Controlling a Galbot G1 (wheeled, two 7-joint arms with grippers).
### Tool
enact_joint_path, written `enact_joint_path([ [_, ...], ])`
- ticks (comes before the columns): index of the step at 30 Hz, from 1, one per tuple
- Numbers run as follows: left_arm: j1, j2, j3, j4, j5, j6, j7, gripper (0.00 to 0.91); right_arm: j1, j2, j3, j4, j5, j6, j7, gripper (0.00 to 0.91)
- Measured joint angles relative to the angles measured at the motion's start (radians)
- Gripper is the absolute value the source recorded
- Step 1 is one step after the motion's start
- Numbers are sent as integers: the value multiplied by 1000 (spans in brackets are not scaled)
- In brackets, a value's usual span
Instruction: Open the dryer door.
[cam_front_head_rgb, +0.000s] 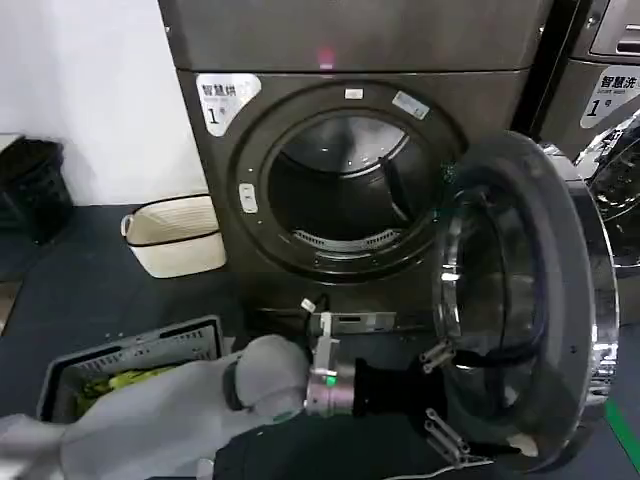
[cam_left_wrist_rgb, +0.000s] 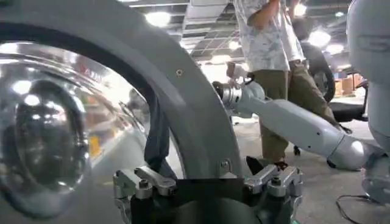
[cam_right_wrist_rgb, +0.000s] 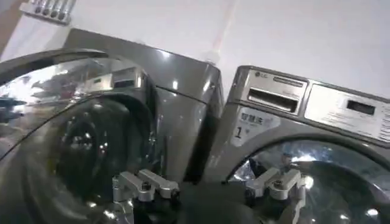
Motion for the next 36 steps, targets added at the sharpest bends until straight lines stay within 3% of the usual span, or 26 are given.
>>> enact_joint_path([
  [12, -71, -63, 60, 41, -22, -32, -23, 907, -2, -13, 34, -32, 0, -7, 32, 907],
  [29, -194, -172, 183, 110, -45, -64, -42, 907, -57, -20, 142, -83, -60, -11, 98, 907],
  [36, -230, -232, 213, 159, -52, -70, -48, 907, -81, -54, 225, -145, -64, -29, 226, 907],
])
